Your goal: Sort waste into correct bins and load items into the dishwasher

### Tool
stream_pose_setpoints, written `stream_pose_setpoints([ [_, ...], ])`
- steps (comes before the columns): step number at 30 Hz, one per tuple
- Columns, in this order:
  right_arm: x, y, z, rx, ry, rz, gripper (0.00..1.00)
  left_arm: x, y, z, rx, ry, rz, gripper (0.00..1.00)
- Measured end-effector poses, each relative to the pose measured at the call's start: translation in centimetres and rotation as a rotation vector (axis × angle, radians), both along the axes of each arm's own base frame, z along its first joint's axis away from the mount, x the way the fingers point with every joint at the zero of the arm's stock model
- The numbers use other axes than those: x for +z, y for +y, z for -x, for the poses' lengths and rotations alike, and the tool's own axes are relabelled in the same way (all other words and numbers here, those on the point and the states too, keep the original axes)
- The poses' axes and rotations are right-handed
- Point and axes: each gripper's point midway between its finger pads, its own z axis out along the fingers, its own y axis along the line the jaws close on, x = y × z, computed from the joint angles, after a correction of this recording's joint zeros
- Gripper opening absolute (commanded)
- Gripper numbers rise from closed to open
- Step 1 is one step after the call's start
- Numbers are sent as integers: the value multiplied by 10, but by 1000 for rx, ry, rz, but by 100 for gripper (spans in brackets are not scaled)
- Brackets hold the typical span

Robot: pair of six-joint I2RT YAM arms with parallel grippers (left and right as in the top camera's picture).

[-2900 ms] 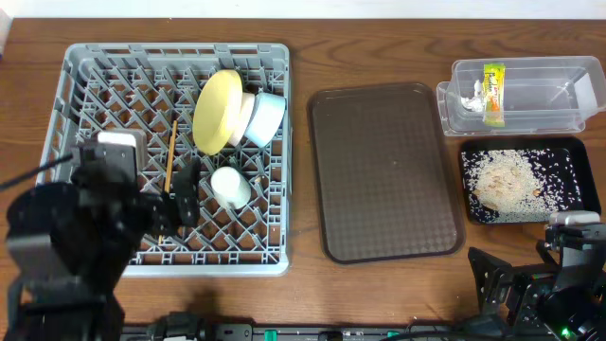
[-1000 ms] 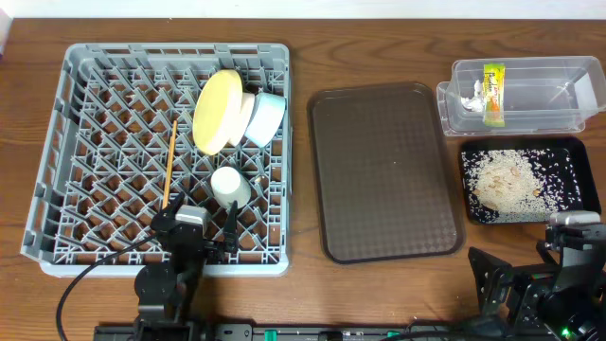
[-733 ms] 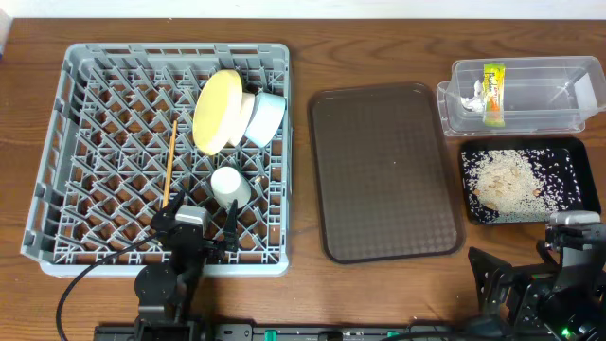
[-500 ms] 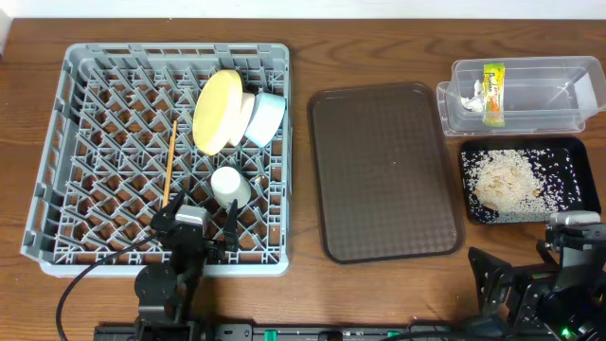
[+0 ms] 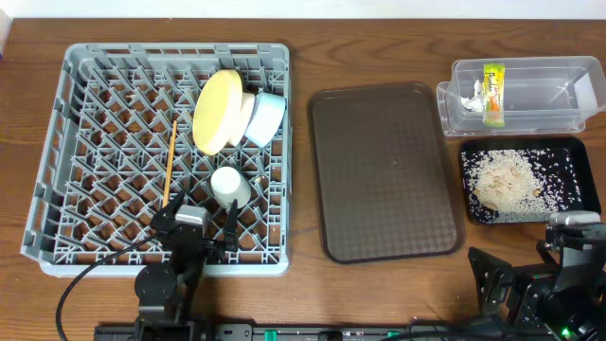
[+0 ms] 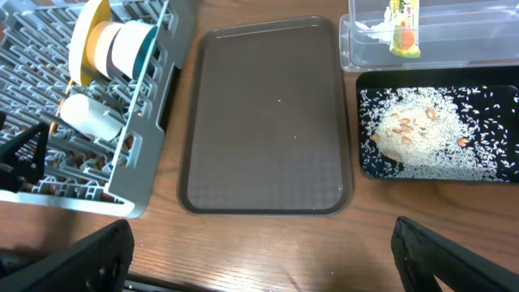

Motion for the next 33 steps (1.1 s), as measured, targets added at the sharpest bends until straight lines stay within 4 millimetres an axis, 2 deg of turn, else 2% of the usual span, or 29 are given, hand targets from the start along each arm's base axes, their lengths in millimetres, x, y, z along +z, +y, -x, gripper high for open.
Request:
stream_pose_setpoints([
  [9, -1, 0, 0, -1, 3, 2, 99, 0, 0, 0, 0, 0, 0, 97],
  [15, 12, 1, -18, 24, -123, 37, 99, 0, 0, 0, 0, 0, 0, 97],
  [18, 5, -1, -29, 37, -187, 83, 99, 0, 0, 0, 0, 0, 0, 97],
  [24, -47, -6, -52, 22, -226, 137, 99, 0, 0, 0, 0, -1, 0, 97],
  [33, -169, -3, -73, 33, -231, 160, 99, 0, 0, 0, 0, -1, 0, 97],
])
